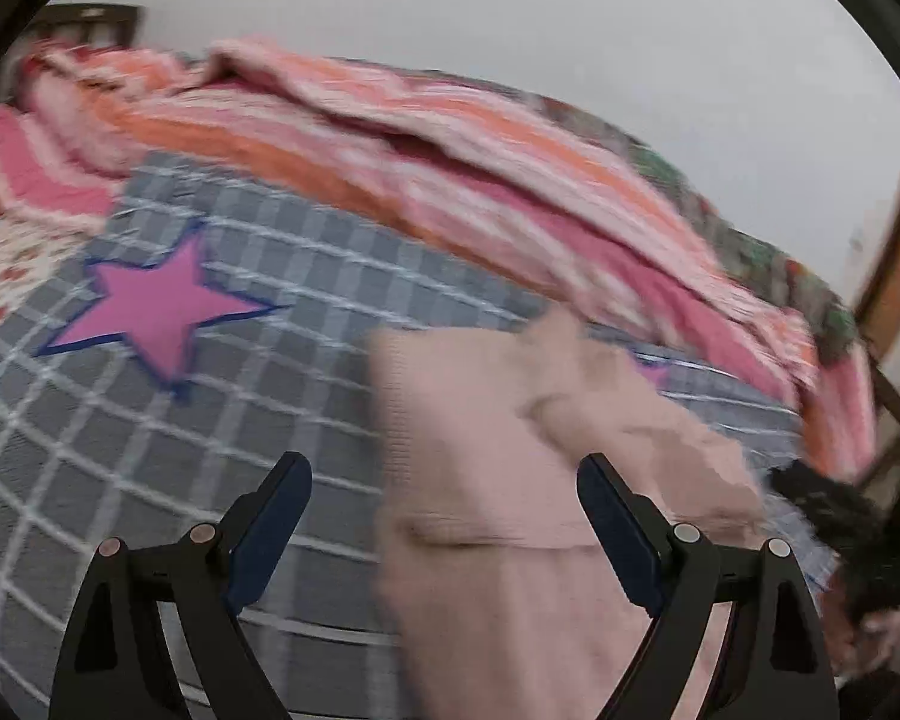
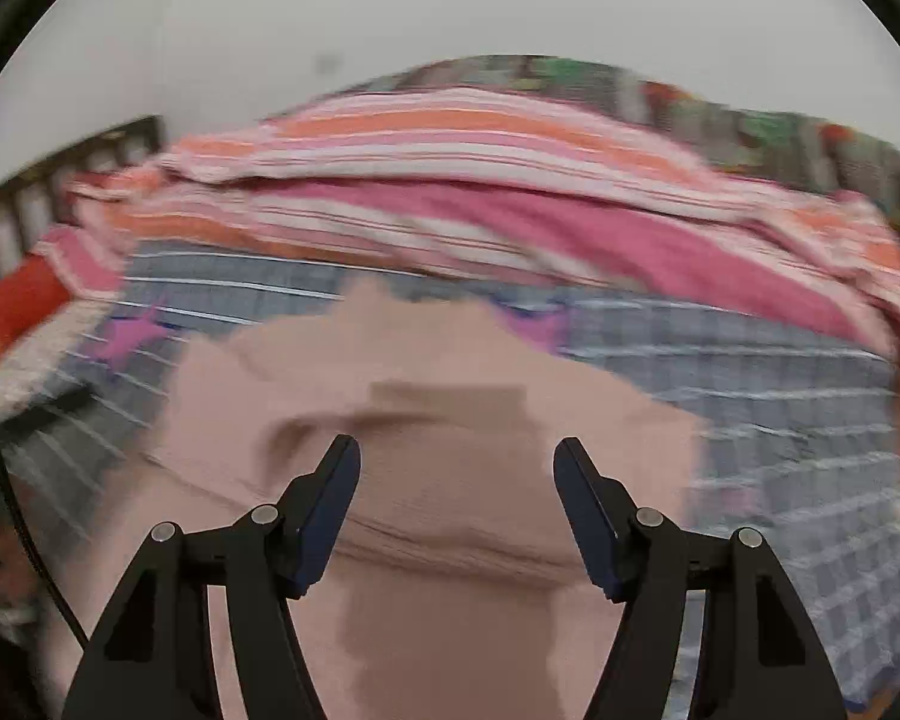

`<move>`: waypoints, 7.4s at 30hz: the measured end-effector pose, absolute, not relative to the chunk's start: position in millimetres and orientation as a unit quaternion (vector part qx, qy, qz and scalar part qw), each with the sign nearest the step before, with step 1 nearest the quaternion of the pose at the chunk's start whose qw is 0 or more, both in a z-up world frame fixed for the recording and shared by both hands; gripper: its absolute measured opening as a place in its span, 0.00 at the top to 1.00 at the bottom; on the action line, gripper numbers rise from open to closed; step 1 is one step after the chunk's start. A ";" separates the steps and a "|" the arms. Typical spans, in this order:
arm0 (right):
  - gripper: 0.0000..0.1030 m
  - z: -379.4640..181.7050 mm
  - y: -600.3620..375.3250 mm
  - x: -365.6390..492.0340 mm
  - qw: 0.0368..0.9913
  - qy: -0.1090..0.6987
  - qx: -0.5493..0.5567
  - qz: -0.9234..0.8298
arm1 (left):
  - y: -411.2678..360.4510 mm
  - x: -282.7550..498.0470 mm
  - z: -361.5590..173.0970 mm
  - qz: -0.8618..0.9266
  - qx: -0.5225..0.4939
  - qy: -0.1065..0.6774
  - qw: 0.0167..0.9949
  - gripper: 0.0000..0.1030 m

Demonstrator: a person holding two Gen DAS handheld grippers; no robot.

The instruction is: Fold small clothes

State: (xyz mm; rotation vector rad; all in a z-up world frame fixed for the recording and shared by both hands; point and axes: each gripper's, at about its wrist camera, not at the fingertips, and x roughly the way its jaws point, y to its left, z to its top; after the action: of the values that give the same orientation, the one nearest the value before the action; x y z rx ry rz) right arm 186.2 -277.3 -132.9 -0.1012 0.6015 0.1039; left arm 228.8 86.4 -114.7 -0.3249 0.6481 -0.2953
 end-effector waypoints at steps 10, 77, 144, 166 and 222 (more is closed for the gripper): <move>0.36 -171.5 -365.1 182.0 0.935 0.355 0.012 0.007 | -31.9 248.0 -123.4 -0.149 -0.047 0.364 0.918 0.14; 0.45 -188.5 -379.0 195.1 0.931 0.361 0.052 -0.034 | 27.9 260.6 -145.1 -0.040 -0.040 0.359 0.932 0.71; 0.47 -181.3 -356.6 181.4 0.943 0.333 -0.009 -0.015 | 29.3 238.2 -140.9 -0.046 -0.041 0.320 0.945 0.34; 0.45 -165.9 -373.2 13.6 0.942 0.330 0.059 -0.013 | 88.7 74.9 -161.1 -0.060 -0.072 0.354 0.931 0.34; 0.96 -170.8 -357.6 -89.6 0.921 0.312 0.193 0.128 | 99.2 -17.1 -117.0 -0.188 -0.210 0.307 0.909 0.94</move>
State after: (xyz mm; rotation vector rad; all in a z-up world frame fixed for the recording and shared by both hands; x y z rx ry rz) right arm -89.6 -357.6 -170.8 0.3973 0.6416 0.2623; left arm -17.1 99.2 -117.0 -0.4339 0.6340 -0.3884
